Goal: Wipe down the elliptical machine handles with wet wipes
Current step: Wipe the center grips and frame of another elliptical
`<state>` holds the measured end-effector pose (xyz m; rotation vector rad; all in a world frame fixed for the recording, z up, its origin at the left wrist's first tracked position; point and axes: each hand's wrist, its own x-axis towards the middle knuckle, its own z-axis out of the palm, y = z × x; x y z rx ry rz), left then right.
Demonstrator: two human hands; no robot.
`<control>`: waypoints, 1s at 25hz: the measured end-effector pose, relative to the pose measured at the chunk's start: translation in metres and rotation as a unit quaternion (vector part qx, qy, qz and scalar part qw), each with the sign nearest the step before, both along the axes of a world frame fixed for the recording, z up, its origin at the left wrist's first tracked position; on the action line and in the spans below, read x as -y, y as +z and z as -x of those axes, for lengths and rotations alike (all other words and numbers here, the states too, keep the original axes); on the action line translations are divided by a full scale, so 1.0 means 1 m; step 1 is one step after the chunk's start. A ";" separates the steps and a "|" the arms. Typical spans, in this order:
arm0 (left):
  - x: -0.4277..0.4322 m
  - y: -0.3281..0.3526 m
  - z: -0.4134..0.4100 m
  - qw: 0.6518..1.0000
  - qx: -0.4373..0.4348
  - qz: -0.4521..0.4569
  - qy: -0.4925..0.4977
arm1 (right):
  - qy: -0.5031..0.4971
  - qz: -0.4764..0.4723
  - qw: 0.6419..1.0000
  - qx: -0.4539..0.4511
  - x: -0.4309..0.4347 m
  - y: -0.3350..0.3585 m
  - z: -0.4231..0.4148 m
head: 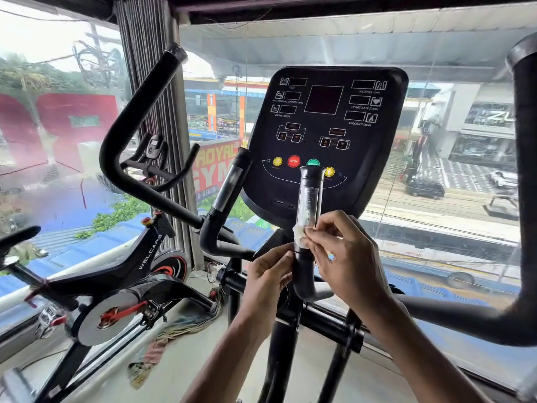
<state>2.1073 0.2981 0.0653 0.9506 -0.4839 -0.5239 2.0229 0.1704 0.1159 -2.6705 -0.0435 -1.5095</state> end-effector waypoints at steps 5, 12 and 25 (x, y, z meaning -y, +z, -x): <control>-0.001 0.002 0.004 1.000 0.008 -0.004 0.007 | -0.026 0.044 0.999 -0.010 -0.006 0.007 -0.001; -0.004 0.007 0.011 0.999 0.000 -0.028 0.025 | -0.001 0.045 0.998 -0.041 -0.005 0.009 -0.002; -0.004 0.009 0.015 0.997 0.006 -0.071 0.030 | -0.050 0.032 0.998 0.022 -0.005 0.021 -0.019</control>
